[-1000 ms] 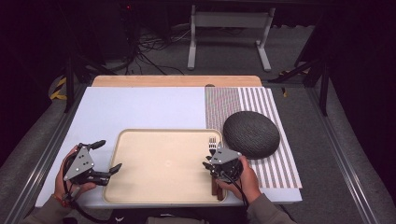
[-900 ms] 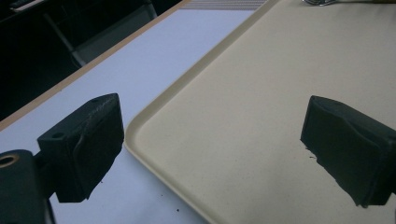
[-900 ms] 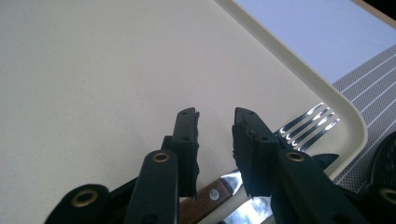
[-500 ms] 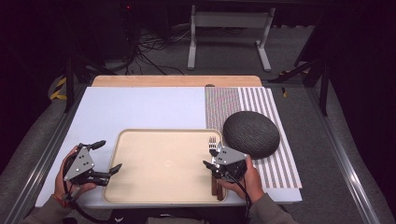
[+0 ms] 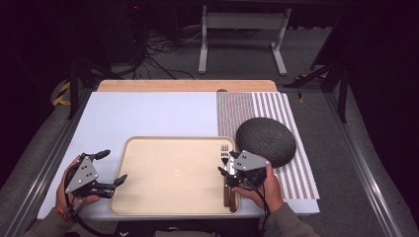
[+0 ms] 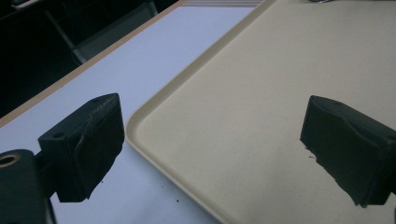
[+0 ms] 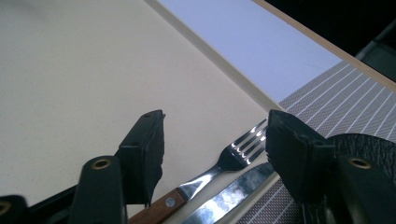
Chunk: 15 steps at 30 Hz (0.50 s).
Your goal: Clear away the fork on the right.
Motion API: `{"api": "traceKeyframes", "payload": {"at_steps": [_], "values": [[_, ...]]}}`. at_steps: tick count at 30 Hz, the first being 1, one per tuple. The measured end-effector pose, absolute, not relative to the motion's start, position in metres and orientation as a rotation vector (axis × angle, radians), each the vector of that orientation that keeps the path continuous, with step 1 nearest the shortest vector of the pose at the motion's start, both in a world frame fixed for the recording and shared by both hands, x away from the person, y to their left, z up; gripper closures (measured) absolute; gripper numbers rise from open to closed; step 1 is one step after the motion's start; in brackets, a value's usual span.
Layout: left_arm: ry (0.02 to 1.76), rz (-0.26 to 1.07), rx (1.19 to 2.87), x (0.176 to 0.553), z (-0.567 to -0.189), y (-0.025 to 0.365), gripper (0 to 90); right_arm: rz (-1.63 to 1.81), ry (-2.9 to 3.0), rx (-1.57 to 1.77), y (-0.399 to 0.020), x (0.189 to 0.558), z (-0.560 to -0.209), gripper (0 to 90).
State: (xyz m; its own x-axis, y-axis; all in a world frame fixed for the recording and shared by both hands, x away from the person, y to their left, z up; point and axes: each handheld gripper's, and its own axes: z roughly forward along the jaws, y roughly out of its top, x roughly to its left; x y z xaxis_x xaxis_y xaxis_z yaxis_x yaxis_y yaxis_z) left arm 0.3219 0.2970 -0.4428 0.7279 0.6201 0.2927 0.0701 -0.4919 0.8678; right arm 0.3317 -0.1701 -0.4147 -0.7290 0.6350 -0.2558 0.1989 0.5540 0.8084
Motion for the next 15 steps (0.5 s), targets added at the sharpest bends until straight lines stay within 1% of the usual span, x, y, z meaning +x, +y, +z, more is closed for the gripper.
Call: {"api": "traceKeyframes", "payload": {"at_steps": [2,4,6,10,15], "values": [[0.532,0.744,1.994,0.3207,-0.4432,0.2984,6.9,1.085,2.243,0.675,-0.1709,0.3324,-0.4139,33.5],[0.537,0.743,1.991,0.3202,-0.4435,0.2988,6.9,1.086,2.244,0.678,-0.1712,0.3328,-0.4135,32.5],[0.543,0.745,1.99,0.3193,-0.4436,0.2997,6.9,1.091,2.229,0.684,-0.1721,0.3337,-0.4126,27.5],[0.546,0.745,1.991,0.3187,-0.4436,0.3015,6.9,1.108,2.201,0.702,-0.1745,0.3352,-0.4115,21.3],[0.546,0.747,1.988,0.3186,-0.4437,0.3023,6.9,1.111,2.171,0.71,-0.1794,0.3349,-0.4088,19.3]]}}
